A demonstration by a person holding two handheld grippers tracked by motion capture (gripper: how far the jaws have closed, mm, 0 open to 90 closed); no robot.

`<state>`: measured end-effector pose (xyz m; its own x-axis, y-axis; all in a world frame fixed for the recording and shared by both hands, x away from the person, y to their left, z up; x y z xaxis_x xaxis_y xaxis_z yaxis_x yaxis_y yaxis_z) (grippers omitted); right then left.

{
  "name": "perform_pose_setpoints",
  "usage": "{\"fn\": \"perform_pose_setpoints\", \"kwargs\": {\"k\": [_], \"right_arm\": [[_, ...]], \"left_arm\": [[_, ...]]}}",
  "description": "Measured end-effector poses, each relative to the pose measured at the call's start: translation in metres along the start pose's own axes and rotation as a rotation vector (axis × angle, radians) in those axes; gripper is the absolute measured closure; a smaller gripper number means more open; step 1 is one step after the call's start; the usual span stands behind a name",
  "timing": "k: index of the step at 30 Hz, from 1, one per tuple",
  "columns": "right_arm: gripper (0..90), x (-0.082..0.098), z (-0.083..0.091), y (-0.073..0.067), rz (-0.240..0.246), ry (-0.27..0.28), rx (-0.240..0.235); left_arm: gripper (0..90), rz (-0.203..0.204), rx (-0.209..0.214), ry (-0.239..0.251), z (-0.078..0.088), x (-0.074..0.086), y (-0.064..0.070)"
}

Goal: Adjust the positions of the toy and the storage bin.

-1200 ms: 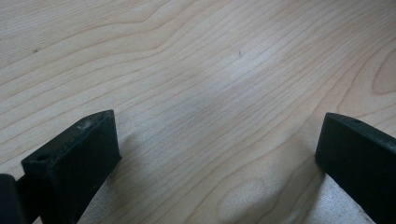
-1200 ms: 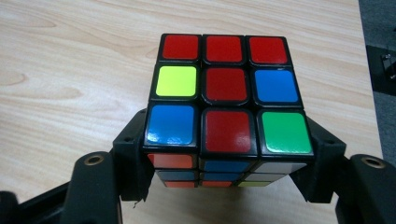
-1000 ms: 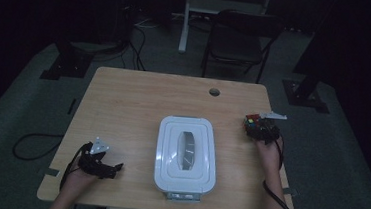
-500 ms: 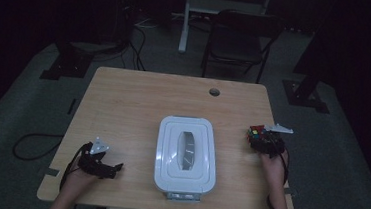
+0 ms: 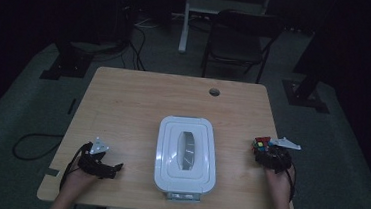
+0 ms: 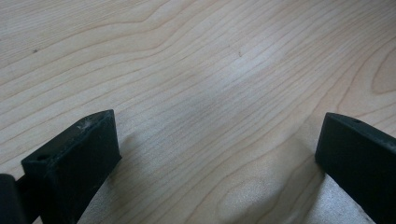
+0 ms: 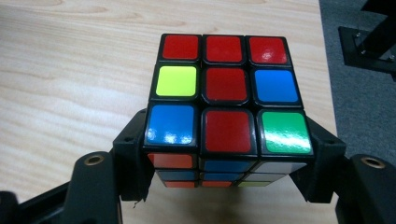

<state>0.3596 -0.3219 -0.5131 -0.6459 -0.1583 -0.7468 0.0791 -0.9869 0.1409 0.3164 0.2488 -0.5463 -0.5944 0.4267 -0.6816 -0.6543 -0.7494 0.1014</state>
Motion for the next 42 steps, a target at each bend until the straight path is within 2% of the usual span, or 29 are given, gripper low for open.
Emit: {"fn": "perform_pose_setpoints", "kwargs": {"k": [7,17,23,28,32,37,42], "right_arm": [[33.8,0.014,0.014,0.0,-0.011,-0.006,0.003],[33.8,0.048,0.031,0.004,-0.047,-0.034,0.005],[33.7,0.057,0.037,0.005,-0.061,-0.021,0.003],[31.8,0.057,0.038,0.005,-0.071,-0.015,-0.012],[23.3,0.047,0.045,0.009,-0.085,0.03,-0.029],[18.8,0.029,0.052,0.01,-0.075,0.079,-0.034],[12.5,0.013,0.055,0.007,-0.056,0.101,-0.08]], "left_arm": [[0.4,-0.001,0.001,0.0,0.0,0.0,0.0],[0.4,-0.002,0.001,-0.003,0.0,0.0,0.0],[0.4,-0.002,0.001,-0.002,0.0,0.0,0.0],[0.4,-0.002,0.001,-0.001,0.0,0.0,0.0],[0.4,-0.002,0.001,0.0,0.0,0.0,0.0],[0.4,-0.003,0.003,0.0,0.0,0.0,0.0],[0.4,-0.004,0.004,-0.002,0.0,0.0,0.0]]}}
Point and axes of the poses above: each handheld gripper's, and its own axes: z roughly backward along the jaws, x roughly out of its underside, y roughly to its right, the point moved 3 cm from there along -z, roughly forward along the jaws, and after that the axes turned 9 degrees about x, right-handed, at the moved point
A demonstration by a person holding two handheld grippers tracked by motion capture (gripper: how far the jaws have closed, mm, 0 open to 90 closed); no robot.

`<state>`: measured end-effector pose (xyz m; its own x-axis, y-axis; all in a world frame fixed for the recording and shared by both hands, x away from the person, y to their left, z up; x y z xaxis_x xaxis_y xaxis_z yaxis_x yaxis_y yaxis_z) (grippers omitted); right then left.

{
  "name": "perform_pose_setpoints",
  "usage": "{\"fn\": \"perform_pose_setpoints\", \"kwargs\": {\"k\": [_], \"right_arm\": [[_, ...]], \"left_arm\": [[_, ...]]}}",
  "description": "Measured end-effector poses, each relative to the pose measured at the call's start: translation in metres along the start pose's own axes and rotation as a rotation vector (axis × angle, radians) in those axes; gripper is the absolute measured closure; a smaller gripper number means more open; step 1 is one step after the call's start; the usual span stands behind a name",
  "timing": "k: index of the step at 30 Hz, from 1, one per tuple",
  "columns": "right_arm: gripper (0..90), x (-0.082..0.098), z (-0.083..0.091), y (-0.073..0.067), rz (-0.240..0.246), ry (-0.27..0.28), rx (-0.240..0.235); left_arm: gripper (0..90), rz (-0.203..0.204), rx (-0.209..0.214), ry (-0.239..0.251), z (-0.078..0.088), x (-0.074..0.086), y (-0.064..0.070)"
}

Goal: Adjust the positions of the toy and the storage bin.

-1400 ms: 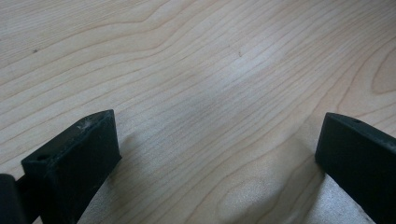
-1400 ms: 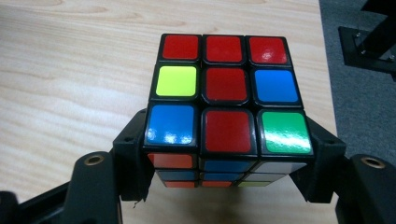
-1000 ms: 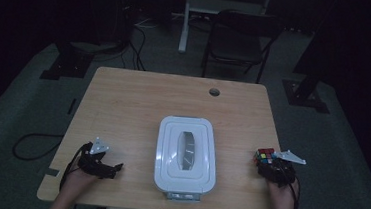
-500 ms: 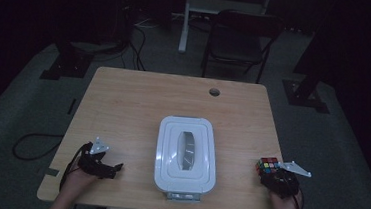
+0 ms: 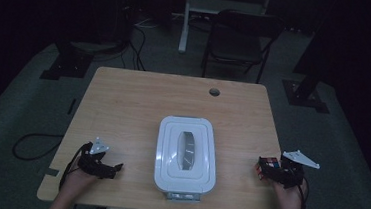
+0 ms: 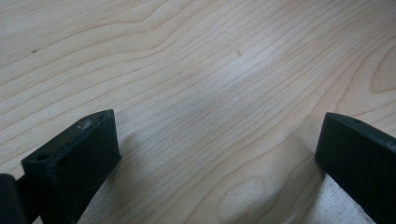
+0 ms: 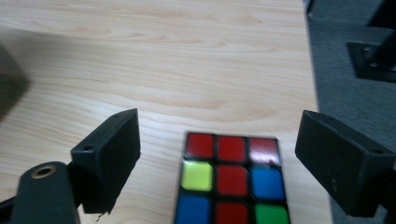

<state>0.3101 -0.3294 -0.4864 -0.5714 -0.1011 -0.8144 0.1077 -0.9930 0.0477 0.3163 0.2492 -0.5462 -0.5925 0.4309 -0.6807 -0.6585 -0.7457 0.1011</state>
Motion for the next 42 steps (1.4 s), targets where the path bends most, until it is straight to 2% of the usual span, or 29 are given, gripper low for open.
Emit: {"fn": "perform_pose_setpoints", "kwargs": {"k": [3,6,8,9,11,14,16,22,25,27,29,30,33,42], "right_arm": [[13.1,-0.007,0.0,-0.006,0.005,0.017,-0.021],[13.3,-0.011,0.0,-0.013,0.038,0.029,-0.005],[13.3,-0.014,-0.001,-0.018,0.044,0.033,-0.047],[13.3,-0.014,-0.001,-0.018,0.044,0.033,-0.047],[13.3,-0.019,-0.003,-0.027,0.075,0.065,-0.074],[13.3,-0.021,-0.004,-0.033,0.089,0.076,-0.099],[13.3,-0.024,-0.007,-0.042,0.122,0.098,-0.128],[13.3,-0.026,-0.015,-0.058,0.142,0.094,-0.178],[13.3,-0.025,-0.017,-0.063,0.146,0.092,-0.183],[13.3,-0.025,-0.021,-0.072,0.15,0.091,-0.207],[13.3,-0.025,-0.021,-0.072,0.15,0.091,-0.207],[13.3,-0.023,-0.027,-0.08,0.156,0.087,-0.226],[13.3,-0.021,-0.032,-0.088,0.151,0.087,-0.25],[13.2,-0.008,-0.05,-0.11,0.179,0.059,-0.286]], "left_arm": [[0.4,0.0,0.0,0.0,0.0,0.0,0.0],[0.4,0.0,0.0,0.0,0.0,0.0,0.0],[0.4,0.001,0.0,0.001,0.0,0.0,0.0],[0.4,0.001,0.0,0.001,0.0,0.0,0.0],[0.4,0.001,-0.001,0.001,0.0,0.0,0.0],[0.4,0.007,-0.008,0.003,0.0,0.001,0.0],[0.4,0.009,-0.005,0.005,0.001,0.001,0.0],[0.4,0.004,0.01,0.006,0.002,0.002,0.0],[0.4,-0.002,0.013,0.005,0.002,0.002,0.0],[0.4,-0.007,0.01,0.002,0.002,0.002,0.0],[0.4,-0.008,0.009,0.002,0.002,0.002,0.0],[0.4,-0.009,0.014,0.003,0.002,0.002,0.0],[0.4,-0.014,0.016,0.002,0.002,0.003,0.0],[0.4,-0.043,0.039,-0.004,0.002,0.003,0.002]]}}
Point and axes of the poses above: each handheld gripper's, and its own axes: z roughly backward along the jaws, x roughly out of its underside, y roughly to its right, the point moved 3 cm from there along -z, roughly forward along the jaws, and after that the axes turned 9 degrees about x, right-handed, at the moved point
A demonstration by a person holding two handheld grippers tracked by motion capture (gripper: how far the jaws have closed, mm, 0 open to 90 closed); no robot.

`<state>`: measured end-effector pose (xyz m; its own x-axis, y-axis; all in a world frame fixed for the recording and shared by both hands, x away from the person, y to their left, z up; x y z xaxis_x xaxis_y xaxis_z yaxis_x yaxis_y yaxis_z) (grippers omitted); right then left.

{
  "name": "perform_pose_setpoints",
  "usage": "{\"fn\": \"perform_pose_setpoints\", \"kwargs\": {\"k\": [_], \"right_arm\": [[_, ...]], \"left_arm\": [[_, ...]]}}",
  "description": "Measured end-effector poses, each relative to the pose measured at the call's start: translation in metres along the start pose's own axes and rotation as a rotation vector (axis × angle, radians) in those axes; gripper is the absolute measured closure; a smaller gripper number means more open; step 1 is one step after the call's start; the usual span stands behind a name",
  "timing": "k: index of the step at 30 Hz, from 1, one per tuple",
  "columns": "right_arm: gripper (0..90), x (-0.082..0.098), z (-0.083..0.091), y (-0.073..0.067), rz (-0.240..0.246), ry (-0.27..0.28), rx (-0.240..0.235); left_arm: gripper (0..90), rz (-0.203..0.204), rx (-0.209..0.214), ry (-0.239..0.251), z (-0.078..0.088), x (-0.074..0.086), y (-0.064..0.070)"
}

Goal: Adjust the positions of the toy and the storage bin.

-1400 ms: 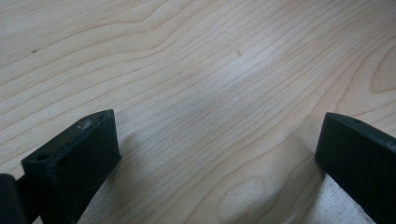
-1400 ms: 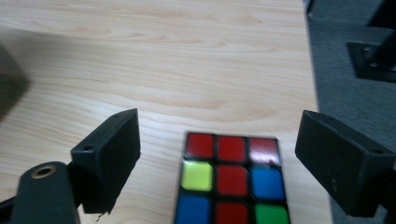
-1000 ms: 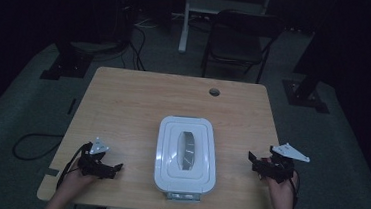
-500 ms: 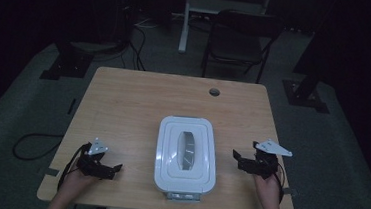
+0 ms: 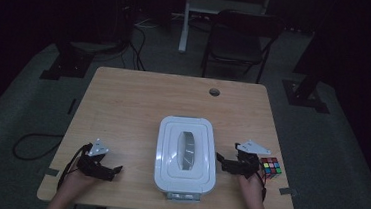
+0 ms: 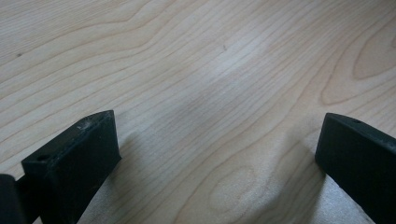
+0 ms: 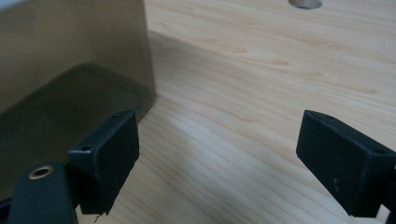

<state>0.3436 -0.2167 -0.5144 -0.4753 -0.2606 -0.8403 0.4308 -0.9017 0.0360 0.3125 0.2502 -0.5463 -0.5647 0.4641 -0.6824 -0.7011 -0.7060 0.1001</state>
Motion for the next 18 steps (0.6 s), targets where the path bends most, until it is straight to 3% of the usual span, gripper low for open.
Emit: {"fn": "perform_pose_setpoints", "kwargs": {"k": [8,12,18], "right_arm": [[13.2,0.02,-0.022,-0.011,0.046,-0.1,0.003],[13.2,0.02,-0.023,-0.01,0.056,-0.112,0.026],[12.6,0.022,-0.028,-0.009,0.065,-0.182,0.029]], "left_arm": [[0.4,-0.003,0.003,-0.002,0.0,0.0,0.0],[0.4,-0.014,0.016,-0.003,0.001,0.0,0.0],[0.4,-0.03,0.028,-0.006,0.001,0.001,0.001]]}}
Point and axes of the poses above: each handheld gripper's, and its own axes: z roughly backward along the jaws, x roughly out of its underside, y roughly to its right, the point moved 3 cm from there along -z, roughly forward along the jaws, and after that the axes turned 9 degrees about x, right-handed, at the moved point
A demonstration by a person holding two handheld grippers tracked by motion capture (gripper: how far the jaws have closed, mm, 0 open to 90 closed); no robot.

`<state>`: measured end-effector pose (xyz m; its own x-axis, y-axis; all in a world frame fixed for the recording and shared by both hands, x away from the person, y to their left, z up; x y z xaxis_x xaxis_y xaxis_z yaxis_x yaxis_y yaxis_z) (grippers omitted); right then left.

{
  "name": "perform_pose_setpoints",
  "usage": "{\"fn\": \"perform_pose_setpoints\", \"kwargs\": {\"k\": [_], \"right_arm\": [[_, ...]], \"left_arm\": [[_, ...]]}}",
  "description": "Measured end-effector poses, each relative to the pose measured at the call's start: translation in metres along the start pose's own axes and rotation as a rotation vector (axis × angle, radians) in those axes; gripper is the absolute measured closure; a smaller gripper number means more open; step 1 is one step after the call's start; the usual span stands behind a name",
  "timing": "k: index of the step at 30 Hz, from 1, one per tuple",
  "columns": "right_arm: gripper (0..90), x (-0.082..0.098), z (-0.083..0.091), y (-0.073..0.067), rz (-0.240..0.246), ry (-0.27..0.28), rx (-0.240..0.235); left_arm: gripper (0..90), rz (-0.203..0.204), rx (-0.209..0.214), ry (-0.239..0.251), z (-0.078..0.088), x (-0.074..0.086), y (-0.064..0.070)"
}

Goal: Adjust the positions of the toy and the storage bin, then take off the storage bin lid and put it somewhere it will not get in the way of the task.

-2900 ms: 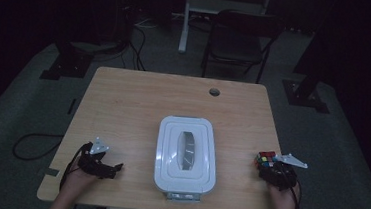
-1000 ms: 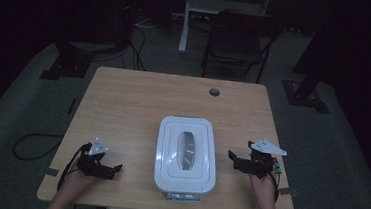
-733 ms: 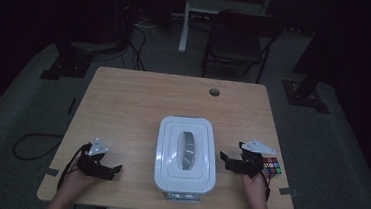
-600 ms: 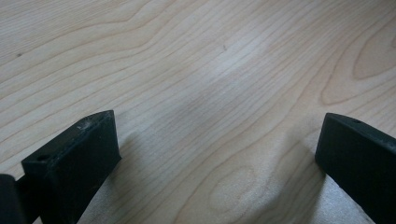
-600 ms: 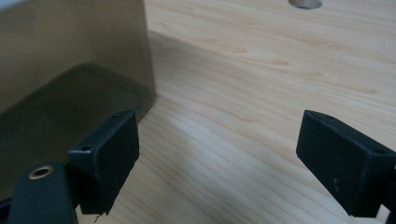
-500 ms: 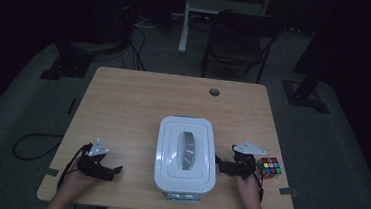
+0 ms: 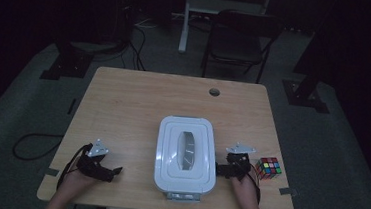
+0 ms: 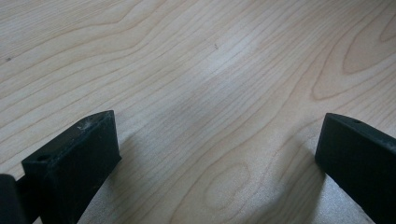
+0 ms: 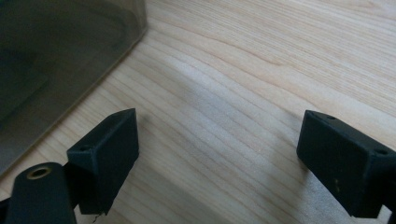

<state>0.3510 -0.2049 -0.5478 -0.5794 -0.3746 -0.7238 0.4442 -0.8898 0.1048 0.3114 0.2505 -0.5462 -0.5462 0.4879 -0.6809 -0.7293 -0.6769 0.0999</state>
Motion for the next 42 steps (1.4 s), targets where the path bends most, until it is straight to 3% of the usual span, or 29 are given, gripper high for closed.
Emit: {"fn": "perform_pose_setpoints", "kwargs": {"k": [9,11,14,25,32,42], "right_arm": [[12.5,0.0,0.0,0.0,0.0,0.0,0.0],[12.5,0.0,0.0,0.0,0.001,0.0,0.0],[12.5,0.0,0.0,0.0,0.001,0.0,0.0],[12.5,0.0,0.0,0.0,0.001,0.0,0.0],[12.5,0.0,0.0,0.0,0.001,0.0,0.0],[12.5,0.0,0.0,0.0,0.001,0.0,0.0]], "left_arm": [[0.5,-0.005,0.007,-0.018,0.001,-0.001,0.0],[0.5,0.025,0.037,-0.009,0.004,-0.003,-0.001],[0.5,0.027,0.037,0.005,0.008,-0.008,0.001],[0.5,-0.016,0.119,0.039,0.034,-0.047,0.021],[0.6,-0.042,0.144,0.068,0.049,-0.067,0.033],[0.5,-0.124,0.198,0.117,0.067,-0.097,0.058]]}}
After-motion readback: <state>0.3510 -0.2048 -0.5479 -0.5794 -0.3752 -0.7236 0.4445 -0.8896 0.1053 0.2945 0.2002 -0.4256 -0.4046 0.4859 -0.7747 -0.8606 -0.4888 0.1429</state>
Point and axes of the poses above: each handheld gripper's, and its own axes: z roughly backward along the jaws, x roughly out of its underside, y roughly to its right, the point moved 3 cm from there along -z, roughly forward along the jaws, and after that the axes turned 9 degrees about x, right-handed, at the moved point
